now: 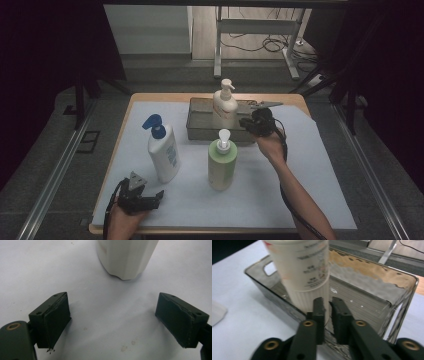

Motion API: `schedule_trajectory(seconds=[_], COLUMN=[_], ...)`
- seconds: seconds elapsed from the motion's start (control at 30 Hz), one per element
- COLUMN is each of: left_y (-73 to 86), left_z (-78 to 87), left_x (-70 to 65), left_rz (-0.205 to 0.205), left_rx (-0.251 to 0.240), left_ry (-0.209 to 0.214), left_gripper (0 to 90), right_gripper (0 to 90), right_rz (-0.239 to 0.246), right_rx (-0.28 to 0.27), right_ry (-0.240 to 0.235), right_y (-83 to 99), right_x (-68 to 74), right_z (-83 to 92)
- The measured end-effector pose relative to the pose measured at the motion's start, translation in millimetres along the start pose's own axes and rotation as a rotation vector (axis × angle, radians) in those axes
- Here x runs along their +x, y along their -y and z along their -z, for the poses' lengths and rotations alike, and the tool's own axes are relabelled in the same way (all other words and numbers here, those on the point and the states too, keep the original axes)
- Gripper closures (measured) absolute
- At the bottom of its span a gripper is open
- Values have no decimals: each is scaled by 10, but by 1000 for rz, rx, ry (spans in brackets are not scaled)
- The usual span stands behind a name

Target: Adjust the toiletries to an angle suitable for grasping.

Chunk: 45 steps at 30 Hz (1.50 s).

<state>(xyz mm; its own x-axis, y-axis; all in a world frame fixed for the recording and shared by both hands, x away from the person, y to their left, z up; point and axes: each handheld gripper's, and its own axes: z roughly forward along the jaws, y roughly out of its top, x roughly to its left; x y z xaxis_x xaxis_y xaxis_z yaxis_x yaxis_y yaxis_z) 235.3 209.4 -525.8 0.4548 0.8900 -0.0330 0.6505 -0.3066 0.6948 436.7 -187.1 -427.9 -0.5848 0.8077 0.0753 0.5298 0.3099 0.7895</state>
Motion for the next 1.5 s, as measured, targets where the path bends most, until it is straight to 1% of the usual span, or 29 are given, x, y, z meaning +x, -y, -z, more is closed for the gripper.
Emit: schedule_trajectory(seconds=[0.1,0.23,0.33,0.43,0.5,0.6,0.7,0.77,0.83,0.9,0.97,1.03,1.2,1.3,1.5], left_y=[0,1,1,1,1,1,1,1,1,1,0,0,0,0,0], left_z=[0,0,1,1,1,1,1,1,1,1,1,1,1,1,1], left_x=[0,1,2,2,1,1,2,3,3,2,2,2,2,2,2], left_rz=[0,0,-1,-1,0,0,-1,-1,-1,-1,-1,-1,-1,-1,-1], left_rx=[0,0,1,1,0,0,0,1,1,1,1,1,1,1,1], left_ry=[0,0,0,0,1,1,0,0,0,0,0,0,0,0,0], left_gripper=[121,121,121,121,121,121,121,120,121,121,121,121,121,121,121], right_gripper=[897,900,900,899,899,898,897,897,897,898,898,897,895,891,886], right_rz=[0,-10,-22,-23,-26,-31,-30,-41,-65,-72,-67,-76,-70,-67,-45], right_rx=[8,27,32,41,46,54,68,70,70,75,79,78,84,87,94], right_ry=[25,49,58,67,65,47,43,41,28,26,31,23,19,7,-6], right_y=[-10,-35,-57,-82,-99,-115,-117,-109,-100,-93,-87,-86,-102,-115,-144], right_x=[-21,-50,-63,-82,-92,-94,-91,-105,-118,-121,-119,-115,-72,-29,59], right_z=[-67,-173,-252,-316,-356,-419,-473,-501,-517,-532,-545,-551,-578,-609,-684])
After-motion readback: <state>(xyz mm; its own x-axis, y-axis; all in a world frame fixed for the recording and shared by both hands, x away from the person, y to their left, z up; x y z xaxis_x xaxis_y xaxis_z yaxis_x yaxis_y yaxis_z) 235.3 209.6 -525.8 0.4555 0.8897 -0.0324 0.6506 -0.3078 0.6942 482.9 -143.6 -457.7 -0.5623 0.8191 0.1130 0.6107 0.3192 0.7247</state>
